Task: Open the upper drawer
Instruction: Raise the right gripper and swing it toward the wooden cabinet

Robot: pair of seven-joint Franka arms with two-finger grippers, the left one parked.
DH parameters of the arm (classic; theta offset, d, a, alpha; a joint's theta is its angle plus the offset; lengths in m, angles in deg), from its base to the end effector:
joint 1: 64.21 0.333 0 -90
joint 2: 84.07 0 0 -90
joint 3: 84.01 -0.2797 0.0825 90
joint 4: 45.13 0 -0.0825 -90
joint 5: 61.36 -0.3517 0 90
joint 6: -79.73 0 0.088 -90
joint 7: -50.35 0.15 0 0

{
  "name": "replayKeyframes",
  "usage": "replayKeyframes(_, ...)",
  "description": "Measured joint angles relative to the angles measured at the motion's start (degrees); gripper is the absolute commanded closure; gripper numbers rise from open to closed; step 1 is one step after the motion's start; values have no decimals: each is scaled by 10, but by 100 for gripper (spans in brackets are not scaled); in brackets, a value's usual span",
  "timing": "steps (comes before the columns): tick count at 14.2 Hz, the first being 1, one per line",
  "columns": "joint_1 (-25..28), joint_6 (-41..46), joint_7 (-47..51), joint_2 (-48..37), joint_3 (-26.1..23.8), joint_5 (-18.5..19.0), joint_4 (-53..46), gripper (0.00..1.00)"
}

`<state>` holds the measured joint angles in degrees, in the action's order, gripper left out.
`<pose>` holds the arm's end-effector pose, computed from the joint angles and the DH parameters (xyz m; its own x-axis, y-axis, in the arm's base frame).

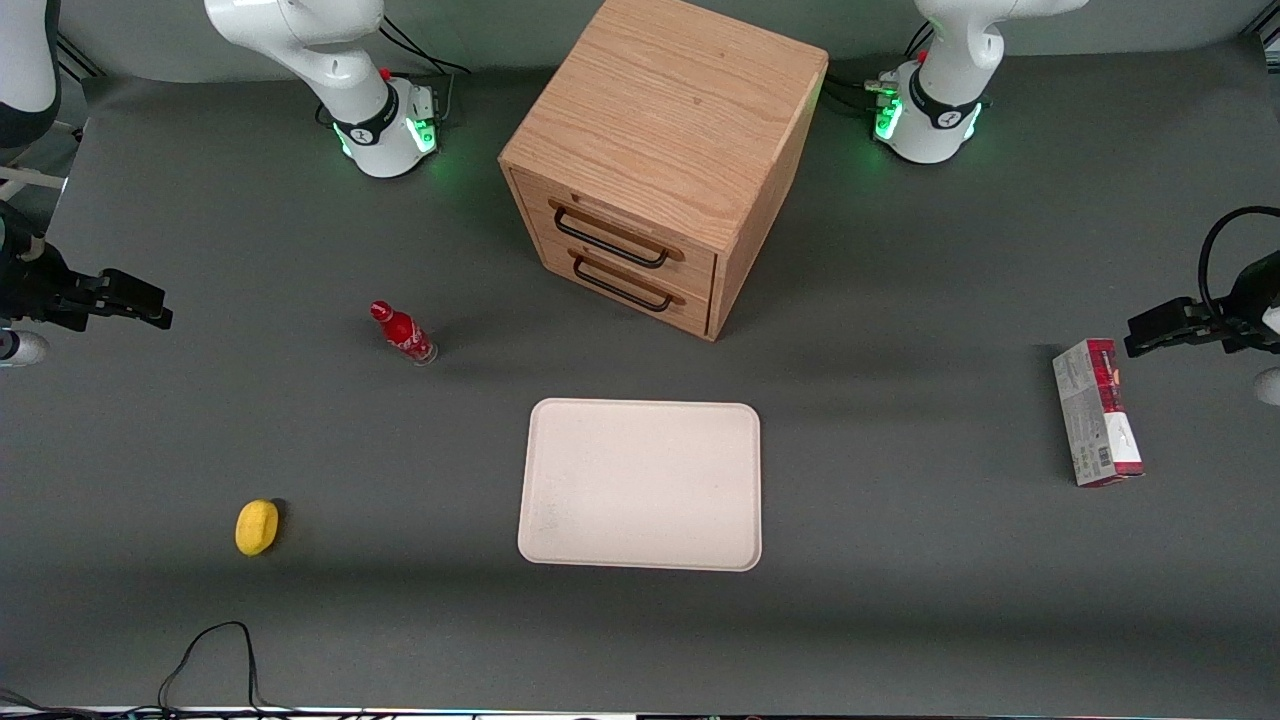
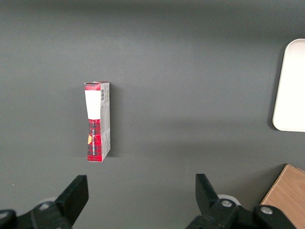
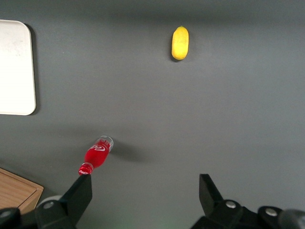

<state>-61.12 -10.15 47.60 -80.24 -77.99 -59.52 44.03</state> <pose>0.5353 -0.0308 0.5164 0.9984 -0.0033 -0.0557 -0.0013 -0.9993 0.0364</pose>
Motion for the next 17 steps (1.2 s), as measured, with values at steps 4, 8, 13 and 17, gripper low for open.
replayKeyframes(4, 1, 0, 0, 0, 0, 0, 0, 0)
replayKeyframes(8, 11, 0, -1, 1, -1, -2, 0, 0)
replayKeyframes(13, 87, 0, -1, 9, -3, -23, -1, 0)
replayKeyframes(17, 166, 0, -1, 14, -4, -44, -1, 0)
